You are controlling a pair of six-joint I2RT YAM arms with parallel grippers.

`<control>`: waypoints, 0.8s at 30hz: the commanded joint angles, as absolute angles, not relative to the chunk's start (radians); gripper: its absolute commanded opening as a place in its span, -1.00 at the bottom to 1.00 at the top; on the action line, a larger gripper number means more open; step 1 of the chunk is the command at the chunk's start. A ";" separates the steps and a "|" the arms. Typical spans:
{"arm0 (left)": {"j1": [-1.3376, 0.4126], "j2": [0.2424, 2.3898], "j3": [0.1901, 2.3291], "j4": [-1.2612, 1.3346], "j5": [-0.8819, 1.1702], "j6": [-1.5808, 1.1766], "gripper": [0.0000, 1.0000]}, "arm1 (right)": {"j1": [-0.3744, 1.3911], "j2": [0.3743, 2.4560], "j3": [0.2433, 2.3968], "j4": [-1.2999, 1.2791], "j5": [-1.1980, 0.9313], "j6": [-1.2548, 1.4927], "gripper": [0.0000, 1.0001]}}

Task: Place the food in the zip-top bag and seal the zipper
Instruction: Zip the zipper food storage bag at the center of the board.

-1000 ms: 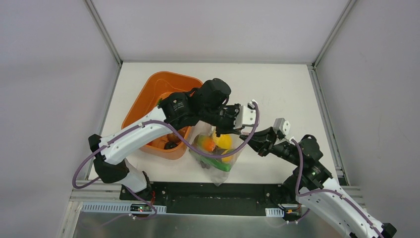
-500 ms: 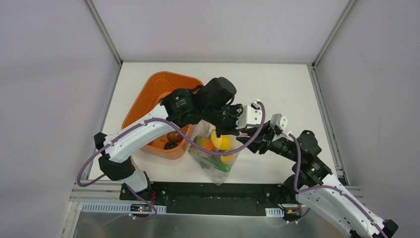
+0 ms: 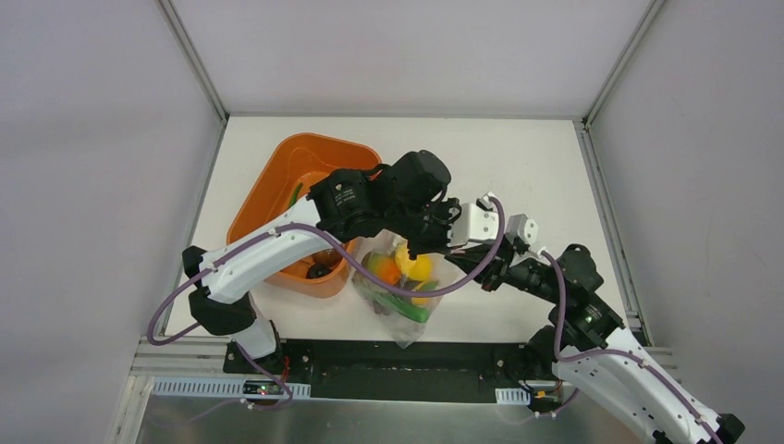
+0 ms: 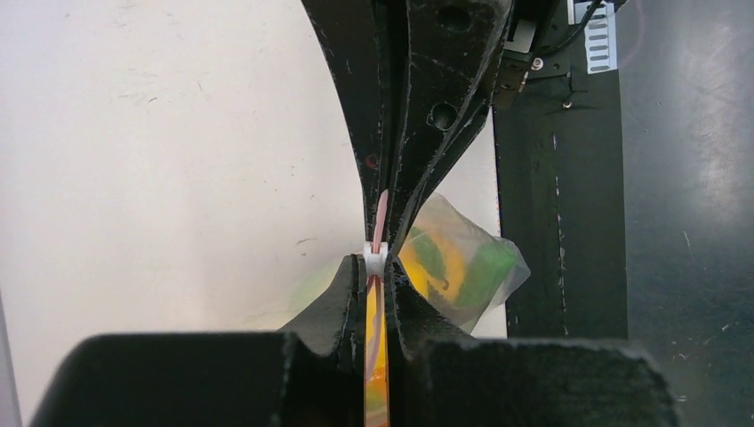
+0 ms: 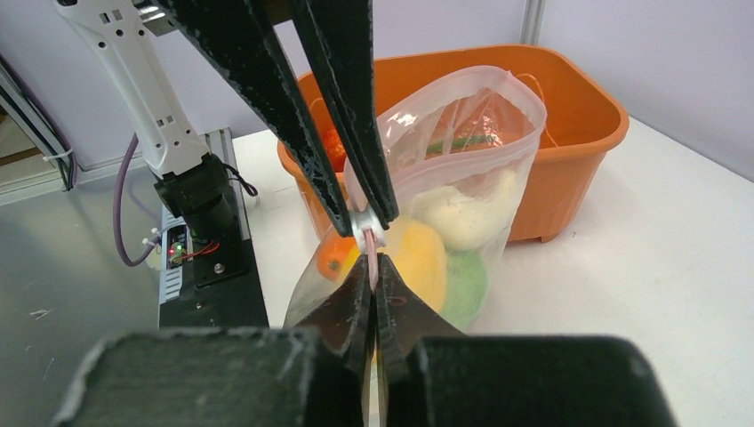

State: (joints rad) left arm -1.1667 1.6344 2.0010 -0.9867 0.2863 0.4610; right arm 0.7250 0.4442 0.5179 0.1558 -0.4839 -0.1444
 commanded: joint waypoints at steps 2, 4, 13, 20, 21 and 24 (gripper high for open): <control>-1.175 1.576 1.983 -0.970 0.188 0.472 -1.00 | 0.724 0.402 0.537 0.194 -0.438 -0.165 -1.00; -1.175 1.552 1.956 -0.949 0.163 0.472 -1.00 | 0.724 0.383 0.521 0.211 -0.421 -0.171 -1.00; -1.183 1.441 1.992 -0.970 0.182 0.420 -1.00 | 0.724 0.337 0.493 0.260 -0.369 -0.166 -1.00; -1.183 1.445 1.973 -0.998 0.143 0.401 -1.00 | 0.724 0.339 0.460 0.345 -0.357 -0.142 -1.00; -1.183 1.453 1.976 -1.011 0.138 0.397 -1.00 | 0.724 0.344 0.455 0.350 -0.335 -0.142 -1.00; -1.184 1.463 1.959 -1.015 0.126 0.391 -1.00 | 0.724 0.355 0.446 0.353 -0.315 -0.152 -1.00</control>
State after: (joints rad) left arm -1.1912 1.4929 1.9327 -0.9287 0.1986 0.4168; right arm 0.7311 0.3470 0.4625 0.3199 -0.4007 -0.1421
